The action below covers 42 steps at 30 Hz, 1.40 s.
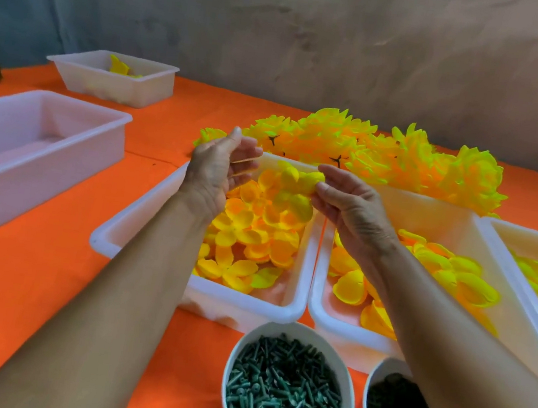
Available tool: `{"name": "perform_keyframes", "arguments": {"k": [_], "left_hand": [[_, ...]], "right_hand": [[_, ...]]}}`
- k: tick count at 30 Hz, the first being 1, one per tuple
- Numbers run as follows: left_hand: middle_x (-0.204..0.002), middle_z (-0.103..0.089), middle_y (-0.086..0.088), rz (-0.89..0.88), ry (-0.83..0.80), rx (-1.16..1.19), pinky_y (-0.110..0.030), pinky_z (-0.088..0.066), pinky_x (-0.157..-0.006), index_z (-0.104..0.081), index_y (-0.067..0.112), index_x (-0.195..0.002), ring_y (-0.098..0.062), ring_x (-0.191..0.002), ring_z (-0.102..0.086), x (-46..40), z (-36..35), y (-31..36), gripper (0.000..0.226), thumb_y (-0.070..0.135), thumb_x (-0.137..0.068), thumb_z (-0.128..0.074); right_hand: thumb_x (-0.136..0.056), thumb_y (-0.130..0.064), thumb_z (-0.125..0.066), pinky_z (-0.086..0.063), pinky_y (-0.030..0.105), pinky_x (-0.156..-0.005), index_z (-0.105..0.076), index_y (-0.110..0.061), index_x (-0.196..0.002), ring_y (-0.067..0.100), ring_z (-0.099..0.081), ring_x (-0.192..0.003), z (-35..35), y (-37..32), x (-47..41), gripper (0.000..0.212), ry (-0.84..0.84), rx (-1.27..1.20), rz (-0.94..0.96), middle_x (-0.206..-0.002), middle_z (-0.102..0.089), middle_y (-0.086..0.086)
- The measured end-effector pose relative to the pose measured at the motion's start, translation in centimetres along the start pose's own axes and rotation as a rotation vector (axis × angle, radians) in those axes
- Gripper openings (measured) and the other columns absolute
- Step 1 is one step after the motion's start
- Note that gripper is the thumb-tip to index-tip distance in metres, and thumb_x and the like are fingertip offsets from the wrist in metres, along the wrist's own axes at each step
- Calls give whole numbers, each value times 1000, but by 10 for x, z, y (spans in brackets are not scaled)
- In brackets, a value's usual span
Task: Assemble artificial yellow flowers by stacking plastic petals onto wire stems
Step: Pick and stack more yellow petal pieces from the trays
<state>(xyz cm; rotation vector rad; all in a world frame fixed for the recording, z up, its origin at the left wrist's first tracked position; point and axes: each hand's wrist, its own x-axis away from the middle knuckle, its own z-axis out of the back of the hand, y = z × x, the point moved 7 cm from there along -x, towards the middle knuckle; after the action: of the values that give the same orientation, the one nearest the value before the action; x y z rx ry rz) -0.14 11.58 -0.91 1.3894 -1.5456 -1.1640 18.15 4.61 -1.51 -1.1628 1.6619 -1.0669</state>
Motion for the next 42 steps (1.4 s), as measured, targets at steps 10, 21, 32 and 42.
{"name": "perform_keyframes", "arguments": {"k": [10, 21, 32, 42], "left_hand": [[-80, -67, 9, -46, -210, -337, -18, -44, -55, -64, 22, -88, 1, -68, -61, 9, -21, -11, 12, 13, -82, -69], [-77, -64, -2, -104, -249, -349, -15, -42, -47, -64, 17, -108, -6, -61, -58, 15, -28, -10, 33, 5, -78, -72], [-74, -65, -9, -167, -245, -387, -21, -56, -59, -62, 5, -82, -11, -61, -64, 16, -29, -10, 18, -7, -74, -72], [-72, -67, -23, -357, -147, -764, -39, -55, -60, -57, 10, -72, -27, -55, -62, 23, -40, -2, 20, -3, -77, -72]], "right_hand": [[-85, 2, -58, -48, 13, -61, -65, -11, -109, 1, -64, -70, -20, -4, 6, 28, -174, 192, 40, -79, -72, -10], [-74, 6, -70, -45, 16, -54, -69, -6, -80, 7, -58, -58, -6, -10, 6, 13, 51, 227, 96, -67, -67, 3], [-83, 5, -64, -47, 22, -61, -59, 0, -95, 17, -56, -68, -12, -4, 4, 13, 33, 459, 93, -82, -61, 14], [-82, -13, -68, -49, 45, -76, -61, -7, -84, 35, -62, -83, -23, -10, 4, 9, 201, 1027, 241, -84, -67, 17]]}}
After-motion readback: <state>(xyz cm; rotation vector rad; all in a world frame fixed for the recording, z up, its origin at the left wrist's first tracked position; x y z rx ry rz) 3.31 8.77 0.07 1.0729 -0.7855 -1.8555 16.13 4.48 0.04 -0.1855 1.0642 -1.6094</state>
